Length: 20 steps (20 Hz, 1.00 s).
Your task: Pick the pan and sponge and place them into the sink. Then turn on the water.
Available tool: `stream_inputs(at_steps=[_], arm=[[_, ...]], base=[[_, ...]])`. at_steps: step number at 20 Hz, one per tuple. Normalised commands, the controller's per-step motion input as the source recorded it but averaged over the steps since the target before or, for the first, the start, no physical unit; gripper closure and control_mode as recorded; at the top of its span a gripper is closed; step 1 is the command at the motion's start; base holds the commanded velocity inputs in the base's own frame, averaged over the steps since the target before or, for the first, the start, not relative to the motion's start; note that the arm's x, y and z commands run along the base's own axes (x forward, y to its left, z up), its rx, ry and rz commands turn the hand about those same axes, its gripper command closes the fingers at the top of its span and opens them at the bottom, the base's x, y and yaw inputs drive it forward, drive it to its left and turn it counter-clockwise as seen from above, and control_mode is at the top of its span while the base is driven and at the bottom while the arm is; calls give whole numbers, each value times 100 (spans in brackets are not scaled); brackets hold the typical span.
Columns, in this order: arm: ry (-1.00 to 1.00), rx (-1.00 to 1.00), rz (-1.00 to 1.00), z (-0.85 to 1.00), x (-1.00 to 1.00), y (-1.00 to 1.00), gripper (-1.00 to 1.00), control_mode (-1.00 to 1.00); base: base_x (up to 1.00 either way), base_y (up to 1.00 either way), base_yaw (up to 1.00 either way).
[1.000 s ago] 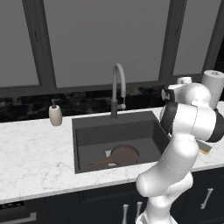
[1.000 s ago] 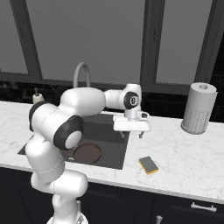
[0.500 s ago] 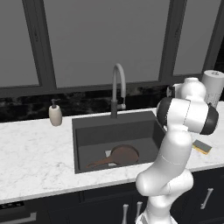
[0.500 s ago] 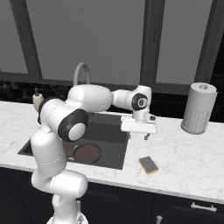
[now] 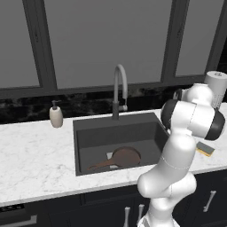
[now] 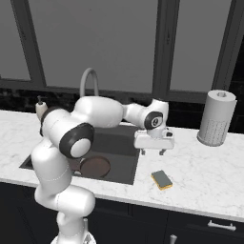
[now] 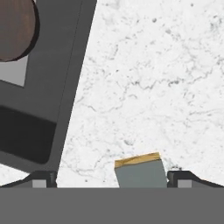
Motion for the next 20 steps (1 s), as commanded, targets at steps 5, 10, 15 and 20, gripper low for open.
stream_inputs(at_steps=[5, 10, 15, 20], arm=[[-3, 0, 0, -3, -4, -9, -100, -100], [0, -1, 0, -4, 0, -15, -100, -100], [0, -4, 0, -19, -6, -25, -100, -100], [-3, -2, 0, -17, -20, -23, -100, -100]], base=[[0, 0, 0], [0, 0, 0], [0, 0, 0], [0, 0, 0]])
